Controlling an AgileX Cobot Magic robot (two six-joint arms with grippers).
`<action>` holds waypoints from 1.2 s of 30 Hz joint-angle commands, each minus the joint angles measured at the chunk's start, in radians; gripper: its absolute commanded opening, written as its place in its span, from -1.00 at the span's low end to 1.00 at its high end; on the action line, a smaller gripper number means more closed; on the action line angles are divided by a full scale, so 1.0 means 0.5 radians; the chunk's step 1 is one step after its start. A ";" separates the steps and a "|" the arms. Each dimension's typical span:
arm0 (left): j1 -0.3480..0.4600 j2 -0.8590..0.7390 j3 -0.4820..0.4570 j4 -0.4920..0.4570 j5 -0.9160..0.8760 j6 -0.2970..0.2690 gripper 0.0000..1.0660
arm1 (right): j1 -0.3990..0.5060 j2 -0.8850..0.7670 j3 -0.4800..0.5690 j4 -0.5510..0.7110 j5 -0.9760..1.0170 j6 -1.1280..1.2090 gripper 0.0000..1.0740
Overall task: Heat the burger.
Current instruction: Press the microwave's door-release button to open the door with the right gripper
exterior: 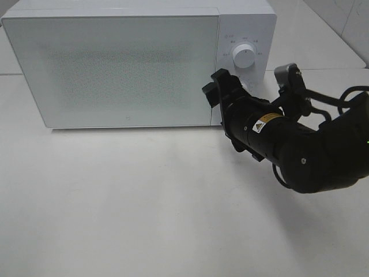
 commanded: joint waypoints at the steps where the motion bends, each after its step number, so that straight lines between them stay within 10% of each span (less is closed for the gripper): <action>1: 0.000 -0.050 0.004 -0.004 -0.032 -0.006 0.87 | 0.000 -0.164 -0.002 -0.056 0.350 -0.440 0.42; 15: 0.000 -0.050 0.004 -0.004 -0.032 -0.006 0.87 | -0.312 -0.742 -0.008 -0.084 1.780 -1.874 0.42; 36: 0.000 -0.050 0.004 -0.004 -0.032 -0.006 0.87 | -0.372 -1.496 -0.008 -0.544 3.072 -1.980 0.36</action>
